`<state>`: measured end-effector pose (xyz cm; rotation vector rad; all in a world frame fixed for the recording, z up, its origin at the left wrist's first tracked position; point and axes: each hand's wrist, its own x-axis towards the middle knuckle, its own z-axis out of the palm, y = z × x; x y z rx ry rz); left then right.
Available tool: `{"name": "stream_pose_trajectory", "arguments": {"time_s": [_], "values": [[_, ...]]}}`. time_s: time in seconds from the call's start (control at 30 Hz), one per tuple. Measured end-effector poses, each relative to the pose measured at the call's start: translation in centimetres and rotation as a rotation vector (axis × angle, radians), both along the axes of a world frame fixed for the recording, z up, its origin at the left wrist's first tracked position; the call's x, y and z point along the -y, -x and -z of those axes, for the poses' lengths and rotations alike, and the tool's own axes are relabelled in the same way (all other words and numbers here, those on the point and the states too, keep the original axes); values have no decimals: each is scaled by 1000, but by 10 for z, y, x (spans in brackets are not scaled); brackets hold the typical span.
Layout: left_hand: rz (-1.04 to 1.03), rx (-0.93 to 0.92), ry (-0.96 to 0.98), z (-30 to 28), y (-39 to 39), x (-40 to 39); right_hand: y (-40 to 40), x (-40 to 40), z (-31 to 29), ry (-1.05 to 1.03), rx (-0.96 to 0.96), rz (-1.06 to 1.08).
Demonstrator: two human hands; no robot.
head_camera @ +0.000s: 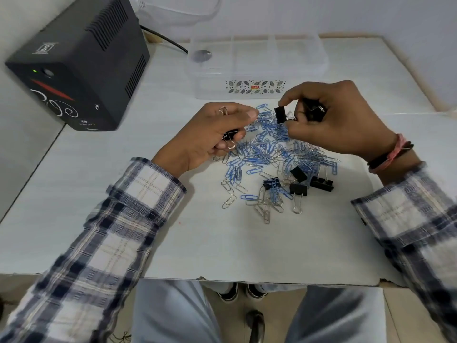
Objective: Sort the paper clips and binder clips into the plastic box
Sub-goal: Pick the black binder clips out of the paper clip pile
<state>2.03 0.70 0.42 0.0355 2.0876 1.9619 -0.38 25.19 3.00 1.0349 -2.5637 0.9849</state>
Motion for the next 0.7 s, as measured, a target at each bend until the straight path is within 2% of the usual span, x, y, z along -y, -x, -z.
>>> {"name": "stream_pose_trajectory", "arguments": {"time_s": [0.17, 0.27, 0.37, 0.5, 0.6, 0.7], "values": [[27, -50, 41, 0, -3, -6, 0, 5, 4, 90, 139, -2], [-5, -45, -60, -1, -2, -7, -1, 9, 6, 268, 277, -5], [-23, 47, -286, -4, 2, -5, -1, 18, 4, 650, 580, 0], [-36, 176, -580, -7, 4, -2, 1, 19, 0, 1106, 1103, -137], [-25, 194, -717, -7, 3, 1, 3, 13, 0, 1197, 1309, -192], [0, 156, -774, -5, 2, 1, 4, 12, 0, 1166, 1355, -132]]}}
